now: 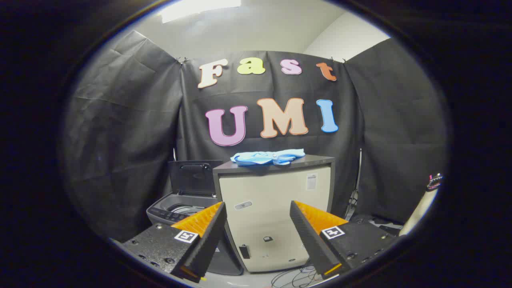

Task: Put the clothes into the washing machine and then close the washing machine lid.

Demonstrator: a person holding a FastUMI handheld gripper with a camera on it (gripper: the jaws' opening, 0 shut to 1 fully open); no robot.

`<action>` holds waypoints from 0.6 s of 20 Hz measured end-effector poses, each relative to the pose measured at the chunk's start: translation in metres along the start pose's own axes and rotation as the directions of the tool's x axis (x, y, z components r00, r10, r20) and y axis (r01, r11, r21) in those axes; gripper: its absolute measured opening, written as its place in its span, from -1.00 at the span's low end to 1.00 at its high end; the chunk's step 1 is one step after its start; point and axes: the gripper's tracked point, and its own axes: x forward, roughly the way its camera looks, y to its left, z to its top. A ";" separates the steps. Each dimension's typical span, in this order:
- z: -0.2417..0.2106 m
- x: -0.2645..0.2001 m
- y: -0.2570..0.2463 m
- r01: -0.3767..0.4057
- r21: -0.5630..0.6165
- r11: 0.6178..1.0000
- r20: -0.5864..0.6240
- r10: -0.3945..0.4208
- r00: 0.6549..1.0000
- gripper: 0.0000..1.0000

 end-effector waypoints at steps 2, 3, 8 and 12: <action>-0.002 0.003 0.005 -0.019 0.006 1.000 -0.003 0.019 1.000 0.93; -0.002 0.005 0.006 -0.023 0.012 1.000 -0.006 0.023 1.000 0.93; -0.009 0.015 0.004 -0.013 0.027 1.000 -0.018 0.014 1.000 0.93; -0.004 0.023 0.004 -0.005 0.034 0.999 -0.010 0.005 1.000 0.93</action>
